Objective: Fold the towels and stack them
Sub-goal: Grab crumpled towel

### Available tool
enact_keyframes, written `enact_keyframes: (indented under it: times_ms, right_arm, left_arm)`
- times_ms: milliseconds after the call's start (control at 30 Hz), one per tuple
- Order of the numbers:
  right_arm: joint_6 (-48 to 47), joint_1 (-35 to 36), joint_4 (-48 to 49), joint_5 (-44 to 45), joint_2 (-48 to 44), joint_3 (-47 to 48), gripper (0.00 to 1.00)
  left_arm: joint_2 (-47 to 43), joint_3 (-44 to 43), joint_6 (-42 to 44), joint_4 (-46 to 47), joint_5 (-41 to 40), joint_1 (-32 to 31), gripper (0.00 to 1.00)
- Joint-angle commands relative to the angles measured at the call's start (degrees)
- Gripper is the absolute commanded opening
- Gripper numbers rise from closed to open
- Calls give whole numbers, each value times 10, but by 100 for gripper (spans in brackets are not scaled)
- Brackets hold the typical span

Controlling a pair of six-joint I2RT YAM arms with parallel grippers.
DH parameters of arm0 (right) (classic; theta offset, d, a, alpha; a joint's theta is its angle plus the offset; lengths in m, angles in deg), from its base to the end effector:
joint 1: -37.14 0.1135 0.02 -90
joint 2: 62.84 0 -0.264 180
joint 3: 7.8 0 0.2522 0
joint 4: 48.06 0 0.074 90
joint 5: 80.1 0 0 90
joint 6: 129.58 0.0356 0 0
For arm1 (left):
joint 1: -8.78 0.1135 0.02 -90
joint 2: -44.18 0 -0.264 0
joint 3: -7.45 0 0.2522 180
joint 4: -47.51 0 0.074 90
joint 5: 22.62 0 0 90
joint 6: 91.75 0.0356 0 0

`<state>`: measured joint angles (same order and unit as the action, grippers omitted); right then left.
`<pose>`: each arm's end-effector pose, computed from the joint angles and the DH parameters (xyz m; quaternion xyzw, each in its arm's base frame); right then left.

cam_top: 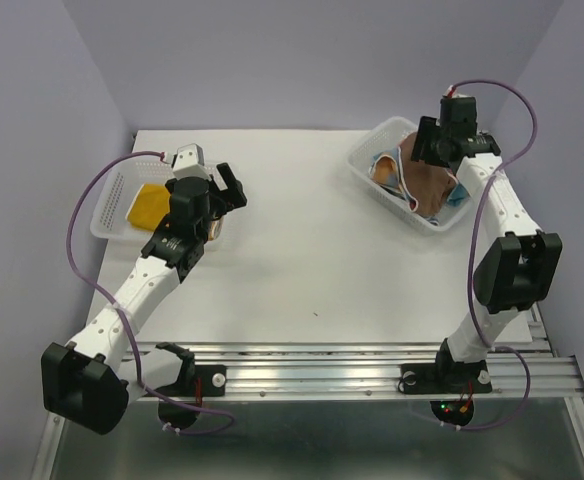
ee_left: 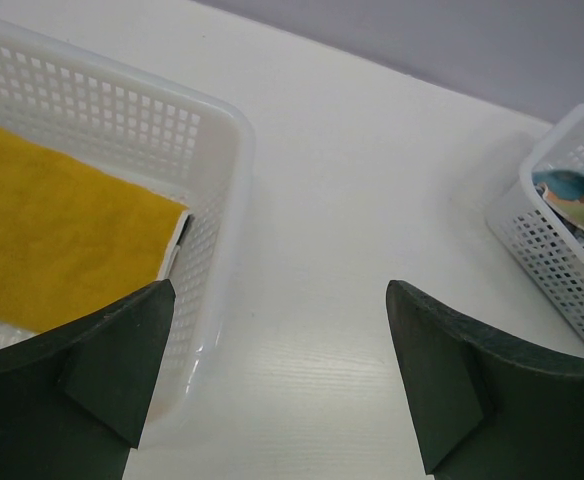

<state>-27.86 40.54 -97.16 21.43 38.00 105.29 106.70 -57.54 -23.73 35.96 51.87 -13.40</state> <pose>0.4029 0.0168 0.3610 0.1094 0.8842 -0.0305 0.4531 0.2417 -0.0882 0.3415 -0.0862 0.7541 -0.1466 0.6344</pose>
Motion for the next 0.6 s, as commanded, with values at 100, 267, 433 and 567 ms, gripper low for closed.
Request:
enact_keyframes:
  times_ms: [100, 267, 433, 567]
  right_arm:
    - [-34, -2, 20, -69, -44, -108, 70]
    - [-43, -1, 35, -77, -80, -180, 74]
    - [-21, -1, 54, -59, -118, -244, 72]
    - [-10, -1, 71, -61, -136, -272, 30]
  left_arm:
    - [-2, 2, 1, 12, -8, -4, 99]
    - [1, 2, 1, 12, -7, -5, 99]
    - [6, 1, 1, 14, -5, -5, 99]
    - [7, 1, 2, 14, -5, -5, 99]
